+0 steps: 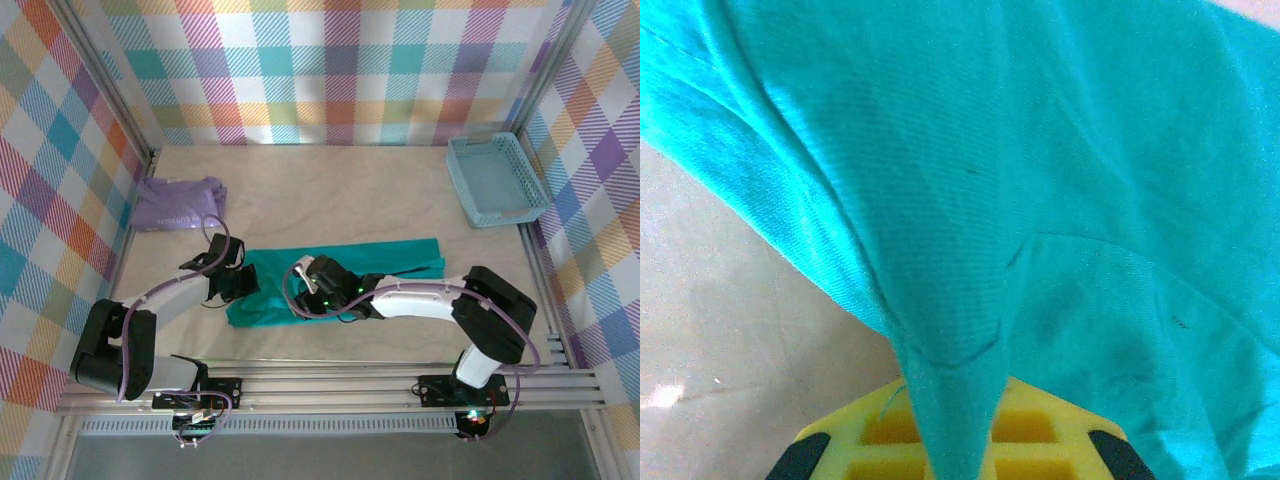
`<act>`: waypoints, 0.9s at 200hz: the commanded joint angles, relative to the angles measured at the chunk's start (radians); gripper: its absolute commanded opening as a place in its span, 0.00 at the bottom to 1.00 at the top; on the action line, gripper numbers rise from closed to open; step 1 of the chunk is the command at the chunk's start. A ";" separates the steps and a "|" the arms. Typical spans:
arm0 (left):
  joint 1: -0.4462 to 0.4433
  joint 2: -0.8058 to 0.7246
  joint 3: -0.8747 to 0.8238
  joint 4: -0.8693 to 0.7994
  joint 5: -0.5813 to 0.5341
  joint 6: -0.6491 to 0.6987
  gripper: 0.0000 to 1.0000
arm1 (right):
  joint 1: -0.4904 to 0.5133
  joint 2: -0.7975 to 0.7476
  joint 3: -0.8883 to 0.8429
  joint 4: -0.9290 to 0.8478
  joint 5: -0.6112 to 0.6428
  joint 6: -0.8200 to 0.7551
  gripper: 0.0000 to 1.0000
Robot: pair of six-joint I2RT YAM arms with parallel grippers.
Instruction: Fold the inside-out t-shirt
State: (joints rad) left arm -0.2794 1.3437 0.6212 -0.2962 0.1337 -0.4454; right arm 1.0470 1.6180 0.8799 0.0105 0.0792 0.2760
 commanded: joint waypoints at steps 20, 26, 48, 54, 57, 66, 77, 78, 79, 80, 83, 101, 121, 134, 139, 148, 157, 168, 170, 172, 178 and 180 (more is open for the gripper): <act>-0.003 -0.032 0.162 -0.196 -0.113 0.070 0.00 | -0.062 -0.176 -0.084 -0.033 0.059 -0.017 0.60; -0.002 -0.028 0.197 -0.248 -0.145 0.079 0.00 | -0.073 -0.203 -0.098 -0.035 0.060 -0.020 0.60; -0.001 0.000 0.323 -0.430 -0.254 0.137 0.00 | -0.124 -0.294 -0.145 -0.043 0.061 -0.032 0.61; -0.001 0.008 0.355 -0.470 -0.282 0.159 0.00 | -0.138 -0.315 -0.157 -0.045 0.059 -0.035 0.61; -0.001 0.011 0.368 -0.490 -0.298 0.169 0.00 | -0.146 -0.327 -0.163 -0.044 0.059 -0.036 0.61; -0.001 0.022 0.417 -0.549 -0.348 0.203 0.00 | -0.167 -0.356 -0.176 -0.050 0.052 -0.041 0.61; 0.000 0.038 0.470 -0.617 -0.410 0.257 0.00 | -0.188 -0.385 -0.188 -0.059 0.051 -0.048 0.61; 0.000 0.040 0.477 -0.623 -0.418 0.261 0.00 | -0.189 -0.387 -0.189 -0.061 0.050 -0.049 0.61; 0.000 0.042 0.483 -0.629 -0.425 0.266 0.00 | -0.191 -0.390 -0.190 -0.062 0.050 -0.050 0.61; 0.000 0.044 0.489 -0.635 -0.432 0.270 0.00 | -0.193 -0.392 -0.191 -0.062 0.050 -0.051 0.61; -0.001 0.048 0.510 -0.654 -0.454 0.283 0.00 | -0.197 -0.398 -0.194 -0.065 0.050 -0.053 0.61; 0.004 0.080 0.601 -0.747 -0.643 0.367 0.00 | -0.218 -0.433 -0.207 -0.081 0.050 -0.063 0.62; 0.011 0.119 0.685 -0.807 -0.828 0.463 0.00 | -0.238 -0.461 -0.220 -0.092 0.043 -0.066 0.62; 0.011 0.148 0.733 -0.834 -0.899 0.501 0.00 | -0.249 -0.471 -0.226 -0.098 0.039 -0.067 0.62; 0.011 0.158 0.747 -0.841 -0.916 0.511 0.00 | -0.253 -0.475 -0.228 -0.100 0.039 -0.069 0.62; 0.011 0.179 0.771 -0.854 -0.933 0.517 0.00 | -0.259 -0.480 -0.230 -0.105 0.041 -0.070 0.62; 0.010 0.198 0.790 -0.866 -0.931 0.517 0.00 | -0.265 -0.483 -0.233 -0.109 0.042 -0.070 0.62; -0.001 0.220 0.804 -0.880 -0.930 0.506 0.00 | -0.272 -0.487 -0.236 -0.114 0.045 -0.070 0.62; -0.005 0.224 0.806 -0.883 -0.929 0.503 0.00 | -0.273 -0.487 -0.237 -0.114 0.046 -0.070 0.62; -0.007 0.227 0.807 -0.885 -0.928 0.500 0.00 | -0.274 -0.489 -0.236 -0.115 0.047 -0.071 0.62; -0.017 0.238 0.811 -0.894 -0.922 0.490 0.00 | -0.277 -0.490 -0.239 -0.118 0.049 -0.070 0.62; -0.021 0.241 0.812 -0.897 -0.921 0.485 0.00 | -0.278 -0.492 -0.240 -0.118 0.049 -0.069 0.62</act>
State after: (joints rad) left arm -0.2798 1.5452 1.3956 -1.0988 -0.7086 0.0212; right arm 0.7830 1.1526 0.6598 -0.0849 0.1234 0.2218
